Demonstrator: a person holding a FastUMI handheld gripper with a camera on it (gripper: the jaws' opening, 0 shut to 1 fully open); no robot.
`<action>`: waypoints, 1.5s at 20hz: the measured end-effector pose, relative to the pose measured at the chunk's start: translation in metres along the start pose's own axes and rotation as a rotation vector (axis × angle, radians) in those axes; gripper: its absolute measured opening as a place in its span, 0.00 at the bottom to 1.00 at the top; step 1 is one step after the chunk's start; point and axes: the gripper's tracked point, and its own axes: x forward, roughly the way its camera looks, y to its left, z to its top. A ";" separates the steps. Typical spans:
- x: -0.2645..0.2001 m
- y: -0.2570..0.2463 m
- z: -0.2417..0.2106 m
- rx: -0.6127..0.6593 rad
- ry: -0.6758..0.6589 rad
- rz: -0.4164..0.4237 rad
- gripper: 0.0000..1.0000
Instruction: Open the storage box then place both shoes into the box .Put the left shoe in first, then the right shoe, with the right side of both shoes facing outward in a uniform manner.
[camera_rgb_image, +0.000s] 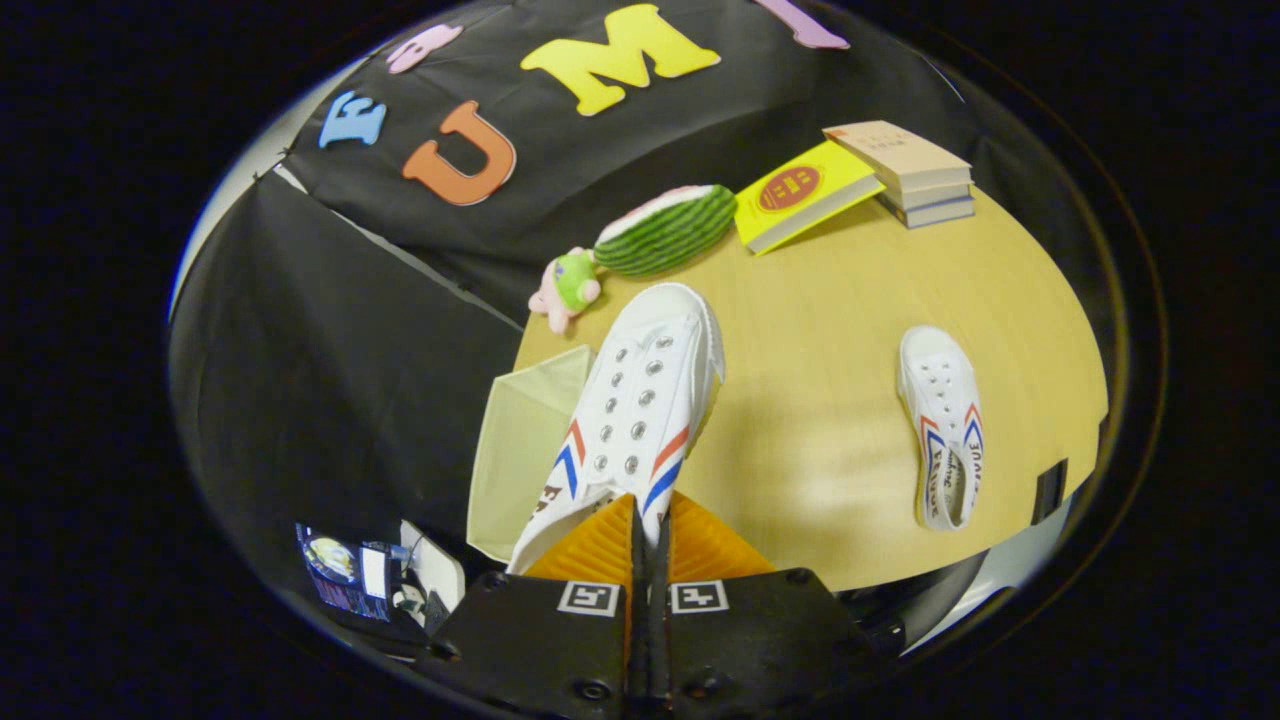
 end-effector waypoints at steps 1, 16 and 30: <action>0.000 0.020 0.002 -0.013 -0.005 0.009 0.05; 0.154 0.142 -0.076 0.031 0.172 0.027 0.05; 0.159 0.170 -0.062 -0.079 0.091 0.133 0.91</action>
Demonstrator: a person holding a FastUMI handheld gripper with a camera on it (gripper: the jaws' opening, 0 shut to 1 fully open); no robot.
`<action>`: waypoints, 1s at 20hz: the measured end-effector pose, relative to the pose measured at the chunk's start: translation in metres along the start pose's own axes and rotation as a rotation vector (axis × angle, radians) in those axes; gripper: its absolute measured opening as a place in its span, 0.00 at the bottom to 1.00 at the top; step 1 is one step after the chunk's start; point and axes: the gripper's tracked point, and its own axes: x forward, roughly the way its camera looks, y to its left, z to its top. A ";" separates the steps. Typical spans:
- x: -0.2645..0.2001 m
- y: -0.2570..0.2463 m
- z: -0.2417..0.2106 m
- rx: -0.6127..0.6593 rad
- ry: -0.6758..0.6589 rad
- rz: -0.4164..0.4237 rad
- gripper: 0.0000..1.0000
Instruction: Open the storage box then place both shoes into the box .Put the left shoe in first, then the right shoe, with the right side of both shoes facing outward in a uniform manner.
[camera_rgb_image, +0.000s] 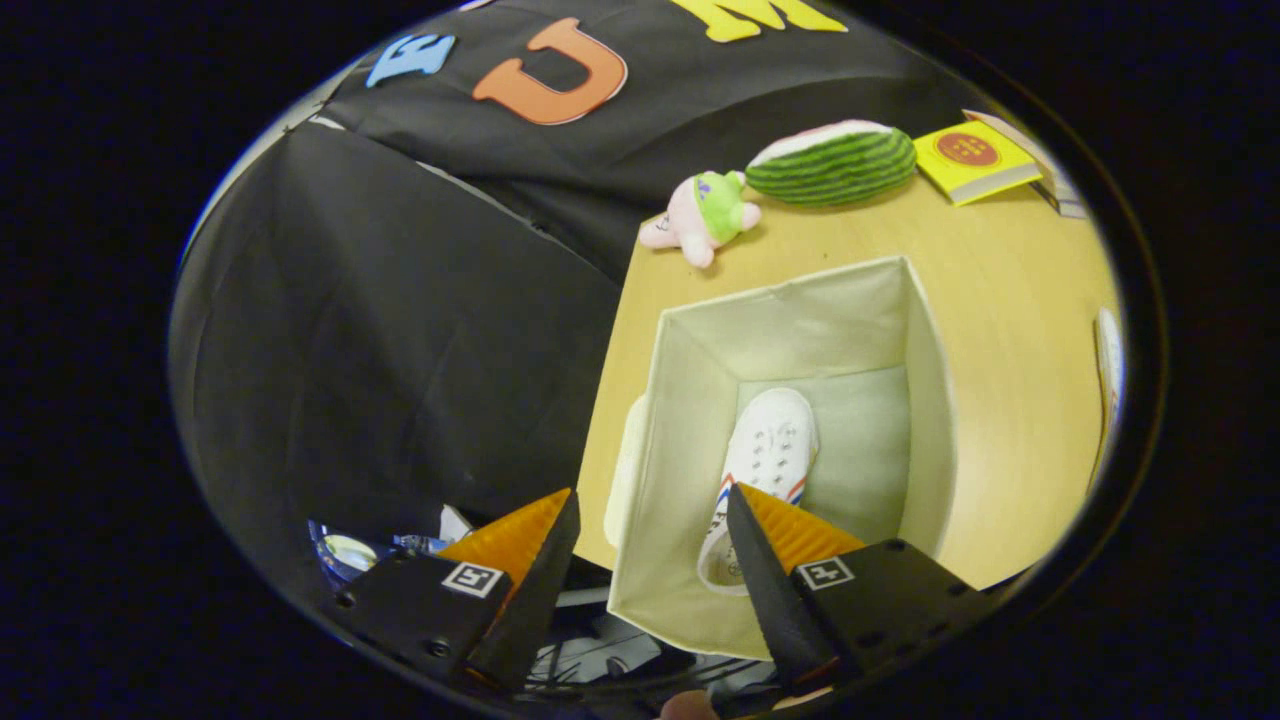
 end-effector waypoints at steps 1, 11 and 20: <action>-0.008 0.001 0.001 -0.028 -0.018 -0.006 0.92; -0.125 -0.065 0.039 -0.238 -0.182 -0.205 0.92; -0.233 -0.229 0.049 -0.125 -0.201 -0.425 0.93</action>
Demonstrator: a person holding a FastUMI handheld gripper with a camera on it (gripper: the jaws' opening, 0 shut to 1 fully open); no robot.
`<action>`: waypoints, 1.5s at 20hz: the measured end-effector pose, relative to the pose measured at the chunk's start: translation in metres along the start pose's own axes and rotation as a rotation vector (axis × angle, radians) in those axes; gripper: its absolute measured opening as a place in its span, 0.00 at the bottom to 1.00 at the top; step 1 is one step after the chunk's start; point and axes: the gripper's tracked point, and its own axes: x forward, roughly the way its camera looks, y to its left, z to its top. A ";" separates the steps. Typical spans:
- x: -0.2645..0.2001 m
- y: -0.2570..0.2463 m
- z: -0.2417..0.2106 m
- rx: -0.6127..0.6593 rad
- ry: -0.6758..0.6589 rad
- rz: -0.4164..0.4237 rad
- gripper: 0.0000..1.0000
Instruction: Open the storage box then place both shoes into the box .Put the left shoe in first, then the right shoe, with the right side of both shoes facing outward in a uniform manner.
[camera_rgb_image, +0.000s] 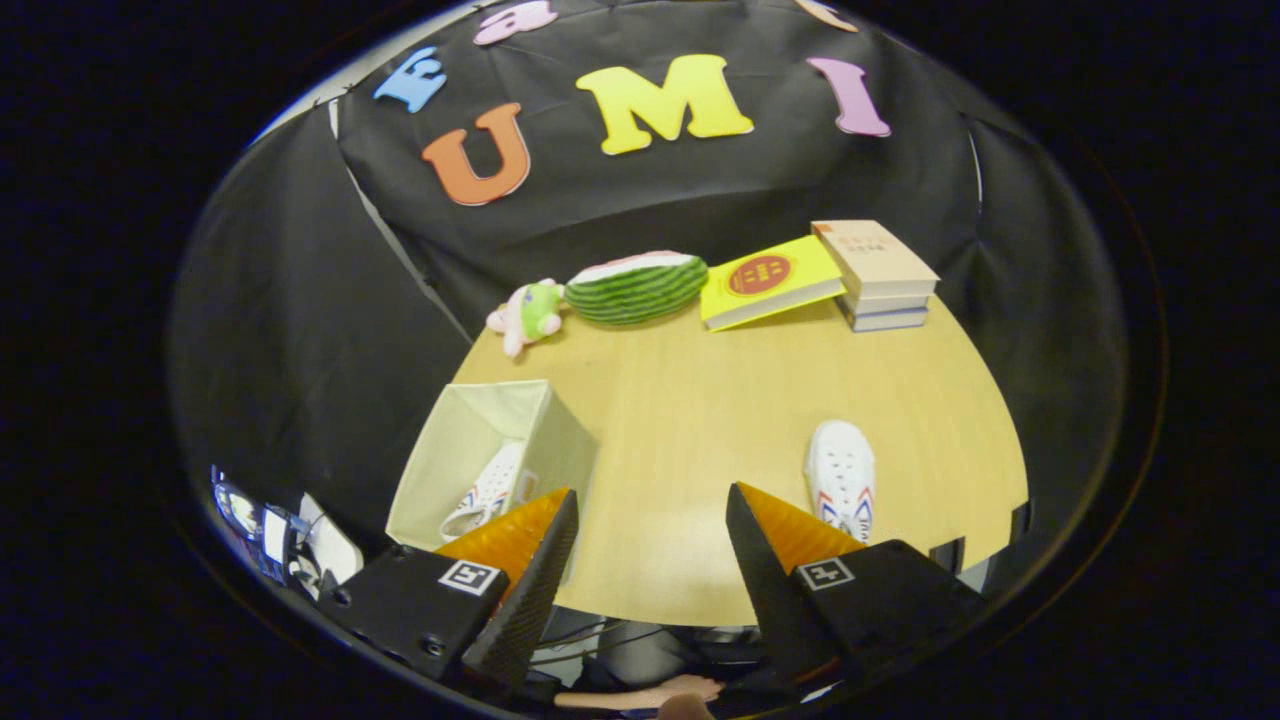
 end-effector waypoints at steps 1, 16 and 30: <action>-0.005 -0.020 -0.010 -0.015 0.005 -0.025 0.93; 0.089 -0.215 -0.109 0.037 0.341 -0.176 0.96; 0.132 -0.213 -0.129 0.171 0.401 -0.046 0.19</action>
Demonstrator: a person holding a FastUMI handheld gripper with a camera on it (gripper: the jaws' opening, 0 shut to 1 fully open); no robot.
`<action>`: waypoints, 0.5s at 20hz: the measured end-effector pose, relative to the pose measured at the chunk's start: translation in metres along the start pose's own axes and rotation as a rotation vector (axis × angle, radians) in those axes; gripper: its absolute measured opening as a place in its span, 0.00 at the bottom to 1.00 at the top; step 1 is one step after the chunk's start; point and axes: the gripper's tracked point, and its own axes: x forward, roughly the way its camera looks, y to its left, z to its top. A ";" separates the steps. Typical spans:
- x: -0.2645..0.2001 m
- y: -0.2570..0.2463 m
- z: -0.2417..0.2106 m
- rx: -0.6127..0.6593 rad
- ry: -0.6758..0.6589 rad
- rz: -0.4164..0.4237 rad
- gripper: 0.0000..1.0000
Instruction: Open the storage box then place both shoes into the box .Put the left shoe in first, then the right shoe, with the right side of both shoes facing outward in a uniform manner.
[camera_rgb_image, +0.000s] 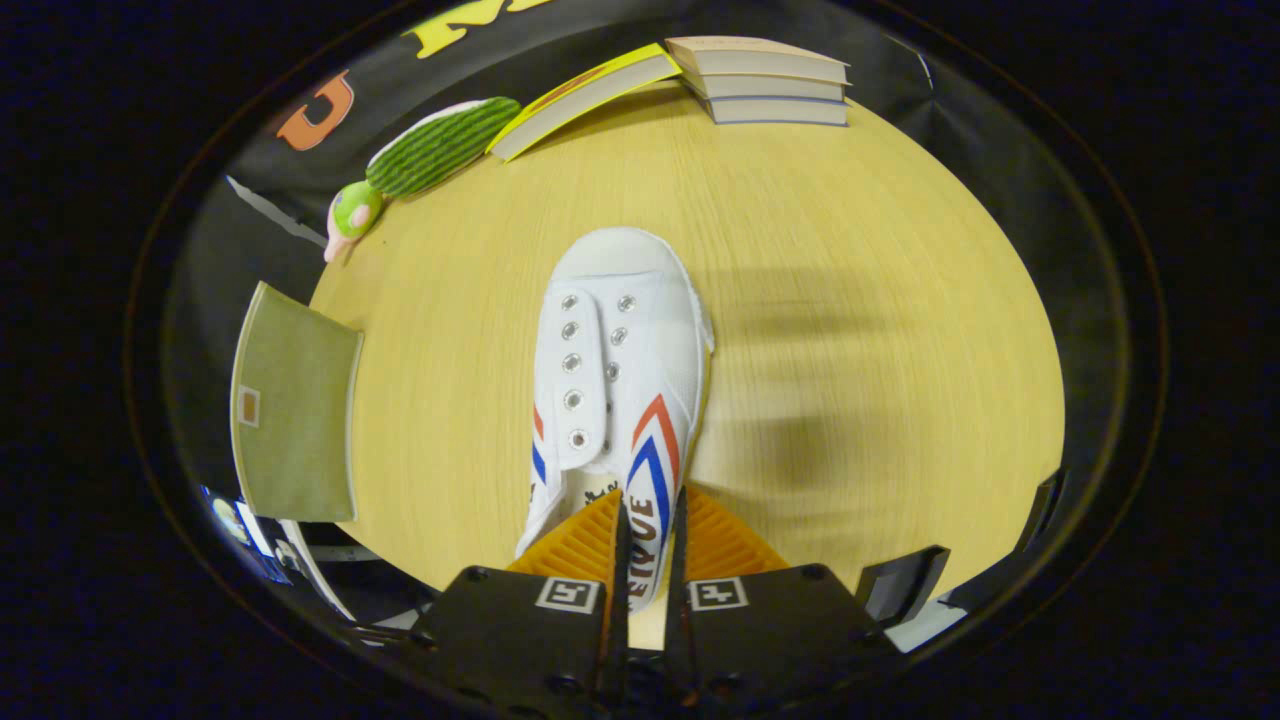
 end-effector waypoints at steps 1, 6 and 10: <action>-0.001 0.000 0.000 0.022 -0.002 0.014 0.13; -0.007 0.011 -0.001 0.136 -0.009 0.100 0.06; -0.029 0.043 0.000 0.173 -0.036 0.149 0.06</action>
